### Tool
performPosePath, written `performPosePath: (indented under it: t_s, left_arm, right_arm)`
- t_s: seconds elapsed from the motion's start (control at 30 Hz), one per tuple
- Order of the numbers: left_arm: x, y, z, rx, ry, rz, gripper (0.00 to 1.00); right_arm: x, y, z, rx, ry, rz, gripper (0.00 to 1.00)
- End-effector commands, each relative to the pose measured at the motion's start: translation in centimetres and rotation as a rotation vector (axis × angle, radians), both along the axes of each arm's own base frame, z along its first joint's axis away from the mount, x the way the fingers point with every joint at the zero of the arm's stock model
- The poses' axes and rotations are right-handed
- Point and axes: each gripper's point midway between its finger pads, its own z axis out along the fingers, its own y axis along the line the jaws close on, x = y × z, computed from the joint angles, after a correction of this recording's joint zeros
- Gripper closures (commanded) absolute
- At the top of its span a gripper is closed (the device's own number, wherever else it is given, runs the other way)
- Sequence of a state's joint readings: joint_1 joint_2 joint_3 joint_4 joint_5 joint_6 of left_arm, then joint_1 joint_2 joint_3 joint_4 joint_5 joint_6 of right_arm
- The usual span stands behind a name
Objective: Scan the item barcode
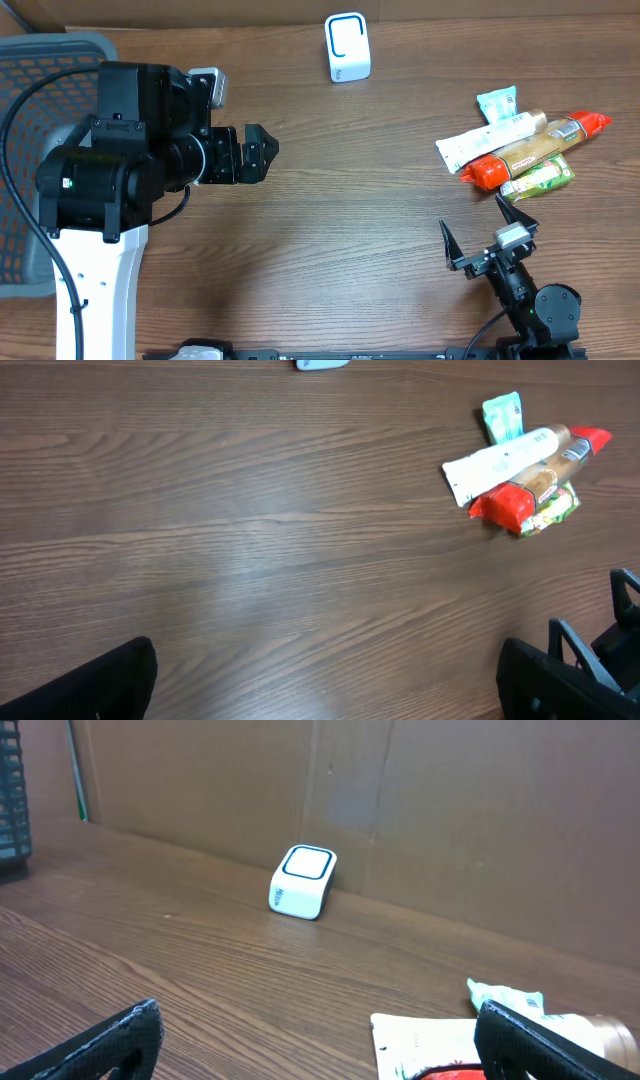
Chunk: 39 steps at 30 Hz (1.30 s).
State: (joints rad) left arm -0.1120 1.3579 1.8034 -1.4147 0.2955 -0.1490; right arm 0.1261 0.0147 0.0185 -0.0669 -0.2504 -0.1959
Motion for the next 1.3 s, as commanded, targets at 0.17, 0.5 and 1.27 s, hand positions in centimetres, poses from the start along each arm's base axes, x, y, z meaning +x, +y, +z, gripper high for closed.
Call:
performPosePath:
  t_s: [0.17, 0.5, 1.27]
  left_arm:
    - [0.0, -0.4, 0.1, 0.004, -0.009, -0.03, 0.01]
    - [0.0, -0.4, 0.1, 0.004, -0.01, -0.03, 0.01]
    - [1.7, 0.7, 0.7, 0.153, -0.447, -0.114, 0.0]
  right_arm:
    - [0.0, -0.1, -0.1, -0.002, -0.009, -0.01, 0.0]
    - [0.0, -0.1, -0.1, -0.002, -0.009, -0.01, 0.0]
    - [0.0, -0.1, -0.1, -0.002, -0.009, -0.01, 0.0]
